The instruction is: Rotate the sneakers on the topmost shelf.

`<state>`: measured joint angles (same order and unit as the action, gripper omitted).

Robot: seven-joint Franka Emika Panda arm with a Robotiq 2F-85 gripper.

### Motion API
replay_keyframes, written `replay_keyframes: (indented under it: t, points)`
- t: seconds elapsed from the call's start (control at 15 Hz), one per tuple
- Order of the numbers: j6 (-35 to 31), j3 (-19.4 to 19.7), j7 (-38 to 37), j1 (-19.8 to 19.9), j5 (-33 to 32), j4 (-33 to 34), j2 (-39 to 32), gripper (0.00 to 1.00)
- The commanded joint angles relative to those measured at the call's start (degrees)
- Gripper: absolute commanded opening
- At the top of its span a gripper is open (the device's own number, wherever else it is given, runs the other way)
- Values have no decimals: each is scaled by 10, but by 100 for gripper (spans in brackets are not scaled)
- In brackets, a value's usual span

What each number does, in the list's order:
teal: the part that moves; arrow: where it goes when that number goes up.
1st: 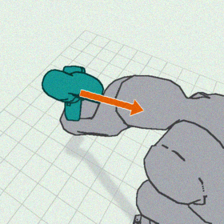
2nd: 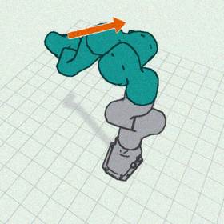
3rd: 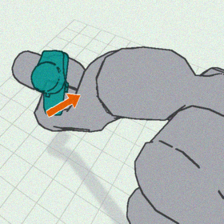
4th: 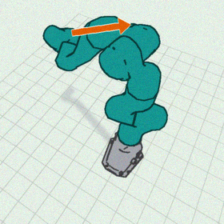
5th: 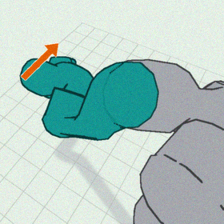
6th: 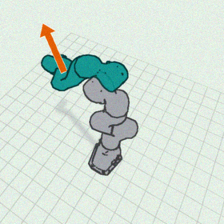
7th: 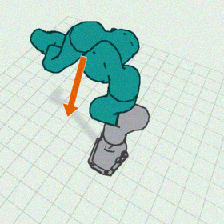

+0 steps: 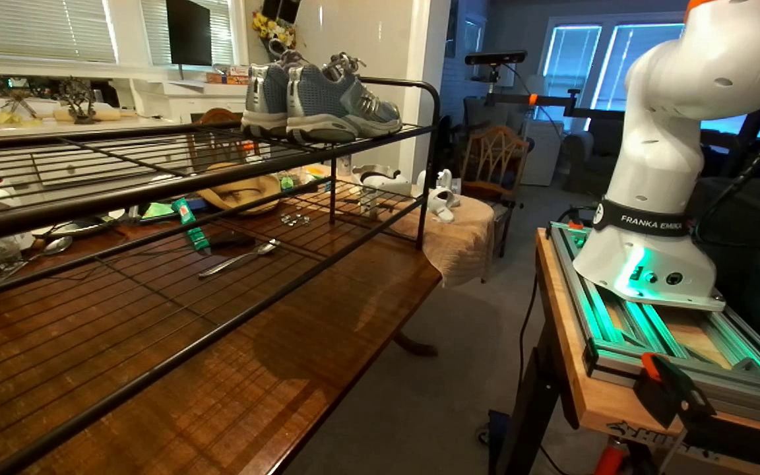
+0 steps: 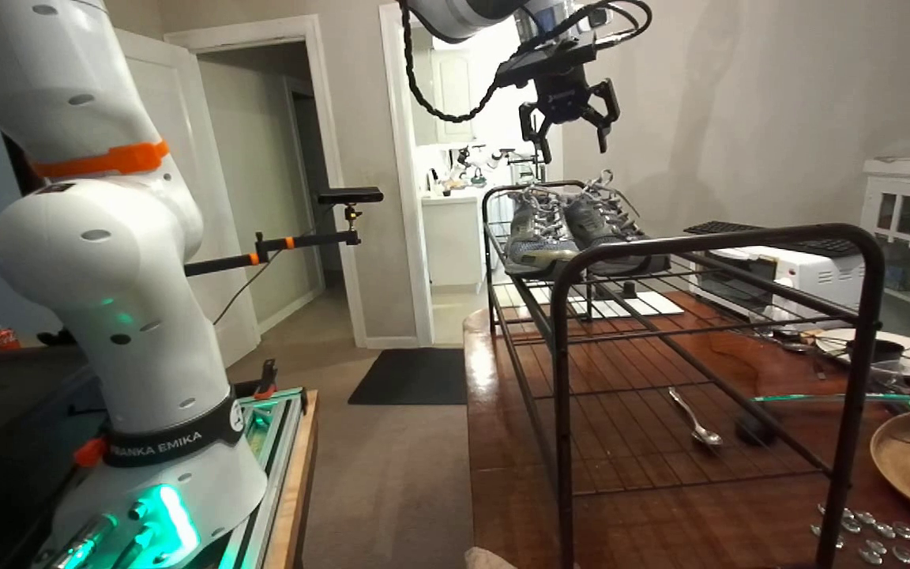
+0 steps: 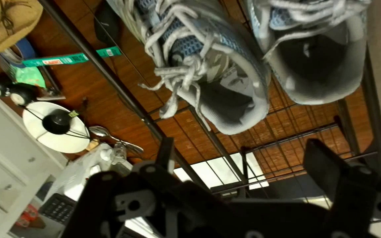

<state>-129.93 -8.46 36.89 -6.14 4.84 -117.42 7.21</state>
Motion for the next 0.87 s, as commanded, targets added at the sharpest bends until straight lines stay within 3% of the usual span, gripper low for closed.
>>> replay_keyframes:
  t: [0.0, 0.47, 0.53, 0.8]
  points:
    - [-32, 3, -133, 0, -63, -56, 54, 100]
    - [6, -10, -387, 29, -192, -110, 114, 100]
    - [-7, 4, -327, 13, -167, -83, 90, 100]
    - [-3, 0, -370, 19, -180, -98, 102, 100]
